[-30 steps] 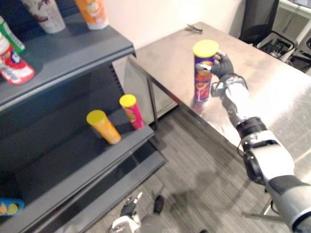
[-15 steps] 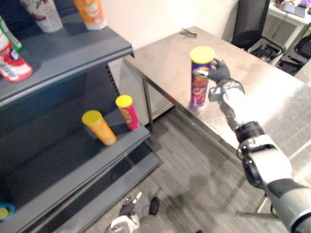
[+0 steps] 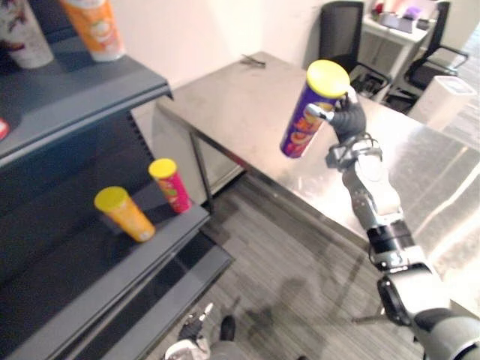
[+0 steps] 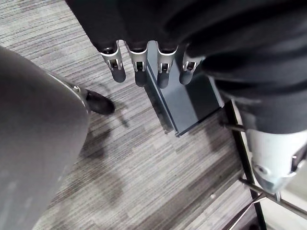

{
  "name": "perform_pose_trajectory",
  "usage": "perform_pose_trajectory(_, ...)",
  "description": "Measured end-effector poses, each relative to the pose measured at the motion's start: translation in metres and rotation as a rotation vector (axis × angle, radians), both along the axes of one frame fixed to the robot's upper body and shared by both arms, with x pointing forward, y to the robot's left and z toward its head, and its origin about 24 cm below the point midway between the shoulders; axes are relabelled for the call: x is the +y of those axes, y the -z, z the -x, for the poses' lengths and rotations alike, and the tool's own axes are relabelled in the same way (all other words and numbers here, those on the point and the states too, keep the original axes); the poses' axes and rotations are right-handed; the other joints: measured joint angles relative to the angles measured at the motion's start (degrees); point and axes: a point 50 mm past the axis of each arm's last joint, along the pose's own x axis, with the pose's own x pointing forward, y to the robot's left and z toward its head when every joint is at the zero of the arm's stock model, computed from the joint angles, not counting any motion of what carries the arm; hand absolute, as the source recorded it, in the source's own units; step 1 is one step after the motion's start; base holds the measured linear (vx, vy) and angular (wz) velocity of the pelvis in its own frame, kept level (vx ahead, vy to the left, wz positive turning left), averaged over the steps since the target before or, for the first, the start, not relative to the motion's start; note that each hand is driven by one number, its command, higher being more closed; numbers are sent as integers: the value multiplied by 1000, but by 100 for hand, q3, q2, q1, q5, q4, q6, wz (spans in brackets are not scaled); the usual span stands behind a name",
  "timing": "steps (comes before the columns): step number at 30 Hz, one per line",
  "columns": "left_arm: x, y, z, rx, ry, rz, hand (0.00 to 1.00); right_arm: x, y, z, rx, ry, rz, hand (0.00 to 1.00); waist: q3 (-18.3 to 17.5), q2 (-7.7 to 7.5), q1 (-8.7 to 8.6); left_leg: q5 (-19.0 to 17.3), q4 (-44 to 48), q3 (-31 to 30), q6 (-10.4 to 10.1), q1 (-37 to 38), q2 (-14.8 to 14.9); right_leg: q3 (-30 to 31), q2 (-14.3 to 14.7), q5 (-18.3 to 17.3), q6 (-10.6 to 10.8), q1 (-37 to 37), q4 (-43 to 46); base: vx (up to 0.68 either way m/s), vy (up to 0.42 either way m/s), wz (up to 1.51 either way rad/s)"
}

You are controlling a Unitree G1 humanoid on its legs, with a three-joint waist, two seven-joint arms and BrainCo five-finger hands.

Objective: Put the gum and the chips on the shelf.

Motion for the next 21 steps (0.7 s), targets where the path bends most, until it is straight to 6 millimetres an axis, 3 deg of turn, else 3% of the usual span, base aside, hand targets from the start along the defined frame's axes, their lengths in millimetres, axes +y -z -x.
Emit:
perform_pose_trajectory(6, 5, 3, 10, 37, -21, 4, 0, -5, 1, 20, -41, -12, -51, 100, -93, -2, -281, -20, 8, 176, -27, 60, 89, 224, 75, 50, -65, -49, -81, -7, -24, -20)
perform_pose_trajectory(11, 5, 4, 15, 56, -35, 11, 0, -14, 8, 29, -37, 3, -41, 100, -177, 23, -293, -35, 8, 323, -44, 150, 134, 382, 127, 117, -98, -26, -173, -7, -19, -17)
perform_pose_trajectory(17, 10, 5, 22, 70, -61, 8, 0, -16, 7, 39, -57, -16, -63, 100, -192, 43, -431, -69, -10, 493, -83, 228, 193, 567, 180, 187, -117, -42, -246, -18, -13, -17)
perform_pose_trajectory(21, 7, 8, 28, 98, -67, 19, 0, -23, 10, 43, -50, 3, -36, 100, -312, 143, -480, -88, -11, 621, -93, 273, 220, 693, 208, 229, -151, -52, -291, 9, -13, -16)
